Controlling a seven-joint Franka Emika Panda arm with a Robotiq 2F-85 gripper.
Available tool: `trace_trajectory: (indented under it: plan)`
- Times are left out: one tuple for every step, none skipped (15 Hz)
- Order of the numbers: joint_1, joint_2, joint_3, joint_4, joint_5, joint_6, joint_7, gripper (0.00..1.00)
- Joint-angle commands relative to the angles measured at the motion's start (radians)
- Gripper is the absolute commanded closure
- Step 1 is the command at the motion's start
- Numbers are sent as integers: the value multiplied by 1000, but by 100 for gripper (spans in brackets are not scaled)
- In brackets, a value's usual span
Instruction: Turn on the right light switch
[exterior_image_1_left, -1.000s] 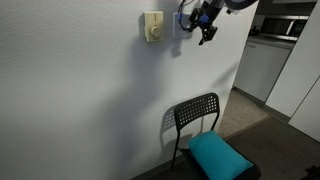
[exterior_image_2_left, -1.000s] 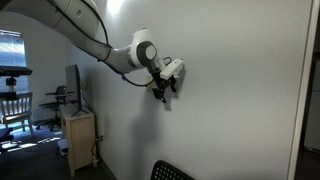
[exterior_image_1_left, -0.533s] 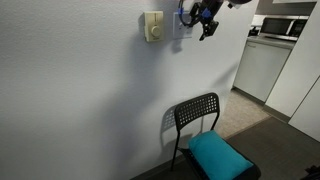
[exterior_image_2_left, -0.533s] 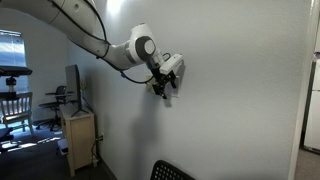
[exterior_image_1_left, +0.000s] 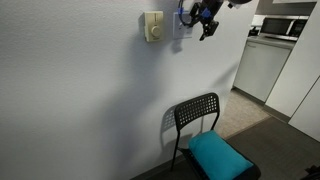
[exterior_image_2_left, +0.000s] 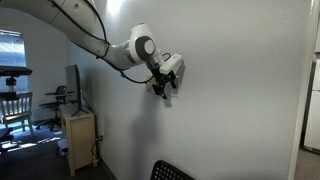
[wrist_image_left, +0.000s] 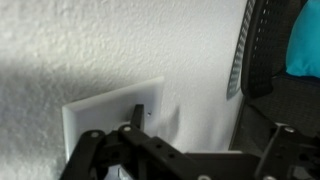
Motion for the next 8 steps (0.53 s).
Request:
trace_trajectory:
  plan:
    - [-14, -54, 15, -26, -21, -49, -2, 0]
    - [-13, -72, 14, -41, -27, -59, -1, 0]
    - [-11, -88, 13, -50, -35, -68, 3, 0]
    - [-10, -111, 11, -62, -45, -83, 7, 0]
    - [-8, -131, 10, -72, -58, -101, 10, 0]
    - [-7, -149, 9, -79, -73, -117, 15, 0]
    - [-7, -166, 9, -87, -82, -131, 14, 0]
    - [-7, -181, 10, -90, -90, -147, 12, 0]
